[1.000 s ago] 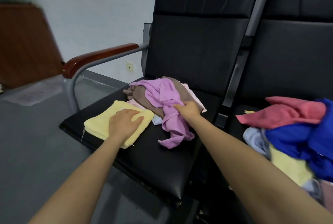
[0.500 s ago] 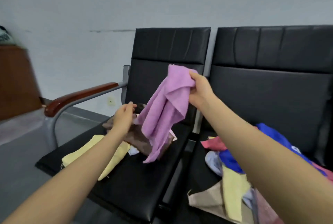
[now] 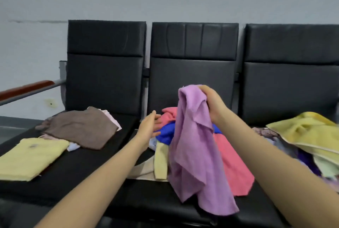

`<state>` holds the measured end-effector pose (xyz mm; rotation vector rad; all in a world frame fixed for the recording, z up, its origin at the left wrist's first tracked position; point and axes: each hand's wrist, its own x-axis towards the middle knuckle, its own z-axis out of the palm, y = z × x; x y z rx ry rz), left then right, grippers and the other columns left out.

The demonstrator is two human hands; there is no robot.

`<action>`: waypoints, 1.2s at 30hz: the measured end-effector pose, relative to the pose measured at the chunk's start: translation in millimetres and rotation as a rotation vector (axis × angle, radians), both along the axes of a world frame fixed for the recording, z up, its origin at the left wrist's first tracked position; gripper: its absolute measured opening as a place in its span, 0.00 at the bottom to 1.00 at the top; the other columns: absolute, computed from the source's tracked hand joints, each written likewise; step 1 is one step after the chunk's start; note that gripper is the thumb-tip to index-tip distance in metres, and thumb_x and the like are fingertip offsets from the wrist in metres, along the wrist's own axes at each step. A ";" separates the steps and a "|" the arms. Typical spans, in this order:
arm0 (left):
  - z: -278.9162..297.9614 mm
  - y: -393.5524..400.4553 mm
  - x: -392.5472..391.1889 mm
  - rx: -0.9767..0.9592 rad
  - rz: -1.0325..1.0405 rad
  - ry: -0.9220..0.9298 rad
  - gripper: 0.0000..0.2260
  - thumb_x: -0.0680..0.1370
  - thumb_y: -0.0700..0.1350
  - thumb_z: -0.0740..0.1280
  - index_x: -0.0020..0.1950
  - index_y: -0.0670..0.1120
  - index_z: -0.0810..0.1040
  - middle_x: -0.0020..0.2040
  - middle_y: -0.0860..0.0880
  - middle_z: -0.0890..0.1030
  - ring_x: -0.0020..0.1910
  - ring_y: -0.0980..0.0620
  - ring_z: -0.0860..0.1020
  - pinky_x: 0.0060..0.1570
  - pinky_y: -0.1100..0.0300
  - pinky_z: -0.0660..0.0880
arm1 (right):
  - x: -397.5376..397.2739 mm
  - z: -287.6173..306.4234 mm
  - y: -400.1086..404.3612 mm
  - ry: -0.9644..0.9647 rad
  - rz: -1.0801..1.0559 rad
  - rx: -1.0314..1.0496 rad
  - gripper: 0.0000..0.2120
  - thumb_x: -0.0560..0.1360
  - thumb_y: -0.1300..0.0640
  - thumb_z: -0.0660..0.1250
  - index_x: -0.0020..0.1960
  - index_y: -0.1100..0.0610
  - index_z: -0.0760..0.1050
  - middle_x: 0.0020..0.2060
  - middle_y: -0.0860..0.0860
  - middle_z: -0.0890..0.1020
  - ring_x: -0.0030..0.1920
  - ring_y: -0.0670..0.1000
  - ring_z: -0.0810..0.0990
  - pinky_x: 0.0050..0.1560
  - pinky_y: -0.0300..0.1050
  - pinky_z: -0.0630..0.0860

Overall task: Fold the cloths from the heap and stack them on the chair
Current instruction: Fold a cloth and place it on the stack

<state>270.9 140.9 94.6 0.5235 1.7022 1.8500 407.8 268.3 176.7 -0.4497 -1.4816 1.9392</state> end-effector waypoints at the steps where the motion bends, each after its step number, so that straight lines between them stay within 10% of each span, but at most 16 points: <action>1: -10.3 8.8 11.3 -0.042 -0.030 -0.011 0.16 0.84 0.52 0.53 0.60 0.43 0.74 0.52 0.44 0.77 0.41 0.51 0.76 0.39 0.58 0.73 | 13.0 -20.4 10.1 -0.039 -0.022 0.017 0.10 0.76 0.61 0.61 0.41 0.58 0.80 0.37 0.53 0.81 0.40 0.51 0.79 0.43 0.41 0.77; 6: -48.0 38.9 49.4 -0.174 -0.143 -0.031 0.13 0.84 0.48 0.54 0.50 0.44 0.75 0.46 0.45 0.77 0.40 0.50 0.76 0.38 0.59 0.72 | 67.2 -105.7 50.2 -0.321 -0.133 0.131 0.11 0.70 0.53 0.65 0.44 0.55 0.85 0.45 0.52 0.86 0.47 0.50 0.82 0.56 0.49 0.75; 10: -66.9 48.8 56.4 -0.246 -0.103 0.403 0.09 0.83 0.43 0.57 0.48 0.46 0.76 0.43 0.52 0.78 0.42 0.54 0.75 0.38 0.72 0.70 | 89.6 -147.7 63.4 -0.392 -0.296 0.162 0.09 0.75 0.53 0.65 0.47 0.56 0.82 0.44 0.55 0.85 0.48 0.53 0.83 0.49 0.44 0.78; 13: -69.0 57.3 55.7 -0.183 -0.166 0.501 0.09 0.81 0.44 0.61 0.49 0.47 0.81 0.48 0.51 0.82 0.48 0.52 0.79 0.50 0.61 0.74 | 99.8 -161.7 68.6 -0.403 -0.268 0.206 0.09 0.80 0.57 0.62 0.45 0.50 0.80 0.40 0.45 0.83 0.43 0.46 0.80 0.41 0.33 0.75; 20: -76.5 61.3 51.8 -0.359 -0.388 0.787 0.17 0.76 0.54 0.68 0.40 0.40 0.76 0.35 0.51 0.73 0.34 0.56 0.69 0.39 0.58 0.66 | 111.8 -162.2 96.0 -0.305 -0.257 0.131 0.09 0.75 0.55 0.70 0.52 0.57 0.82 0.47 0.53 0.86 0.49 0.50 0.83 0.50 0.43 0.78; 28: -37.9 51.6 65.0 0.011 -0.109 0.531 0.10 0.81 0.42 0.62 0.45 0.55 0.78 0.40 0.63 0.80 0.41 0.70 0.77 0.42 0.78 0.69 | 132.0 -144.2 102.0 0.011 -0.305 0.038 0.03 0.74 0.62 0.68 0.45 0.55 0.80 0.39 0.50 0.83 0.42 0.47 0.81 0.43 0.40 0.76; 36: -22.8 27.6 43.8 -0.015 -0.210 0.754 0.13 0.79 0.35 0.65 0.50 0.55 0.79 0.44 0.67 0.82 0.46 0.70 0.77 0.48 0.75 0.72 | 133.7 -143.6 82.5 -0.469 -0.014 0.729 0.04 0.68 0.59 0.70 0.40 0.52 0.77 0.35 0.40 0.78 0.39 0.42 0.75 0.43 0.37 0.72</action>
